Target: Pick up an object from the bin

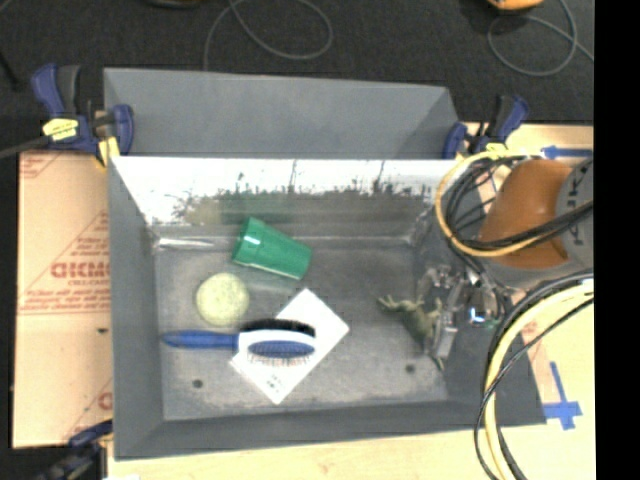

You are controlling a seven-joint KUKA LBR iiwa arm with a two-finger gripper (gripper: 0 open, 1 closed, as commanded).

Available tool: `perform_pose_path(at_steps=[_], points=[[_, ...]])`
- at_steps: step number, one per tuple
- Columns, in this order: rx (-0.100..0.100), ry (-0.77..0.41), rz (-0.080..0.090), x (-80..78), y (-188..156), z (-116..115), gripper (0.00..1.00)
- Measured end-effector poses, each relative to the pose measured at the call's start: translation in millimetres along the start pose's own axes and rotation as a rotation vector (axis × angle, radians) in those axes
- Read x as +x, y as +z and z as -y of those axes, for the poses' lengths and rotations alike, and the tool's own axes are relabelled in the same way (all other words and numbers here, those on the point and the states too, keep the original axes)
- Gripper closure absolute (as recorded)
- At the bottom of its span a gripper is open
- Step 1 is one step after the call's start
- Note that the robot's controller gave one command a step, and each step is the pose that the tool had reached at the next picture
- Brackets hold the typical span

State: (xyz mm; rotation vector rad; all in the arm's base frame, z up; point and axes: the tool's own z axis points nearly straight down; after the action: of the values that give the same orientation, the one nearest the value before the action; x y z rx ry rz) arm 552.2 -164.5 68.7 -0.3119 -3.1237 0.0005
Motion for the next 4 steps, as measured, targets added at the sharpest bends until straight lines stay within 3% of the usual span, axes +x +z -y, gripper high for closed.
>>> perform_pose_path(at_steps=[1,4], points=[[-0.005,0.153,0.005,0.0,-4.6,-3.3,1.00],[-0.002,0.151,0.007,0.0,-17.0,-2.6,1.00]])
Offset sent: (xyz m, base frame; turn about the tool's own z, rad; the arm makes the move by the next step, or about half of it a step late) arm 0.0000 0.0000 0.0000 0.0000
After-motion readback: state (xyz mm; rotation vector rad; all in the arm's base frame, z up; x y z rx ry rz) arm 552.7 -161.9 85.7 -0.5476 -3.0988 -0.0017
